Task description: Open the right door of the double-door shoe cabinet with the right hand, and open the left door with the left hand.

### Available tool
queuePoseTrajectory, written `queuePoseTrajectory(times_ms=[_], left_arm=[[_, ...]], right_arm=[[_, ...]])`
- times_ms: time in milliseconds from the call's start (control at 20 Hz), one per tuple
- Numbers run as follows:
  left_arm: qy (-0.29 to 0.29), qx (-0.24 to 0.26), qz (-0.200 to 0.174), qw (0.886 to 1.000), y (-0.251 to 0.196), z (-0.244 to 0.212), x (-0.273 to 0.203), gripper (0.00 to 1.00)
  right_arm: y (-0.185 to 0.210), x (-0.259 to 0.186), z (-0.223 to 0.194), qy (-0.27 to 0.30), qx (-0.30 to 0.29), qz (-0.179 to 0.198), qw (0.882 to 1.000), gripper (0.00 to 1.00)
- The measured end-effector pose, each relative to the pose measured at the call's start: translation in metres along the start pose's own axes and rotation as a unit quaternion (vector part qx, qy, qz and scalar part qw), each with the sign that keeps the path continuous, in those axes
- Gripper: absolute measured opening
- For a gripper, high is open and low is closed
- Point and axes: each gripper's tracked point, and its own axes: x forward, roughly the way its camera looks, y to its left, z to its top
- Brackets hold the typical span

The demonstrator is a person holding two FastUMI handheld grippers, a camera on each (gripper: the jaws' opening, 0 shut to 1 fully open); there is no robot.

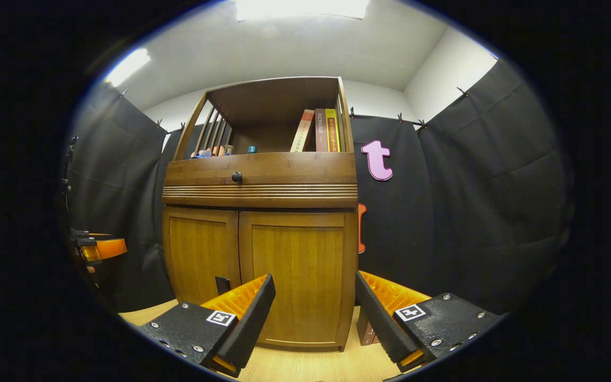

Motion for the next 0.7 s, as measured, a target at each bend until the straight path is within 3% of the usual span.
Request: queuePoseTrajectory(times_ms=[300, 500, 700], left_arm=[[-0.002, 0.008, 0.006, 1.000, 0.002, 0.003, -0.002, 0.98], [-0.009, -0.001, 0.012, 1.000, 0.008, 0.005, -0.004, 0.94], [-0.015, 0.008, -0.001, 1.000, -0.006, 0.007, -0.009, 0.95]], right_arm=[[-0.001, 0.006, 0.000, -0.005, 0.010, 0.002, 1.000, 0.93], [0.013, 0.010, -0.015, 0.012, 0.006, 0.014, 1.000, 0.93], [0.024, 0.008, -0.026, 0.021, -0.001, 0.026, 0.999, 0.93]])
